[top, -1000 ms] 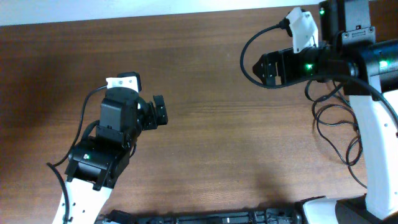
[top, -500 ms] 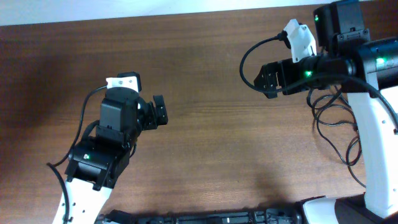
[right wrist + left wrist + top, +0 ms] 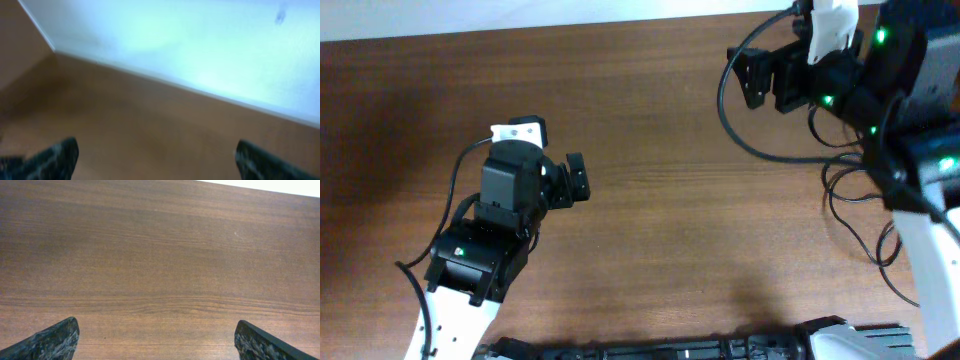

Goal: Untangle cables

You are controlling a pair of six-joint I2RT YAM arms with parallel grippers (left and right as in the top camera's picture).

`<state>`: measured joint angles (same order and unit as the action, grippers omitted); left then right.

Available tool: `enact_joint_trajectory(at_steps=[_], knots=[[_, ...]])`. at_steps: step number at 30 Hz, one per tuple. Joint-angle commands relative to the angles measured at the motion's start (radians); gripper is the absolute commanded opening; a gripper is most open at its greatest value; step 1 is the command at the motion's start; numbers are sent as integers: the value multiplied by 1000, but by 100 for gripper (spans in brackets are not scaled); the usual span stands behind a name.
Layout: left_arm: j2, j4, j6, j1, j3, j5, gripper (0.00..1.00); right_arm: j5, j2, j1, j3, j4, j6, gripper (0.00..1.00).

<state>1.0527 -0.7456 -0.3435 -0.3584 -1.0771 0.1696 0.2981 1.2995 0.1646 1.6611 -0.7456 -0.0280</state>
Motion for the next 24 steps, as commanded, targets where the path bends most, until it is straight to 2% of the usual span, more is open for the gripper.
enact_joint_trajectory(at_steps=[1, 7, 14, 17, 19, 24], knots=[[-5, 2, 0, 2, -2, 11, 99, 5, -109, 5, -268, 249, -2, 99], [-5, 2, 0, 2, -2, 11, 99, 5, -309, 5, -773, 858, -2, 99], [-5, 2, 0, 2, -2, 11, 99, -39, -460, 5, -1354, 1575, -2, 99], [-5, 2, 0, 2, -2, 11, 99, -86, -505, 5, -1532, 1765, -2, 99], [-5, 2, 0, 2, -2, 11, 99, -116, -550, 5, -1641, 1835, -1, 99], [-5, 2, 0, 2, -2, 11, 99, -153, -681, 5, -1656, 1624, -2, 99]])
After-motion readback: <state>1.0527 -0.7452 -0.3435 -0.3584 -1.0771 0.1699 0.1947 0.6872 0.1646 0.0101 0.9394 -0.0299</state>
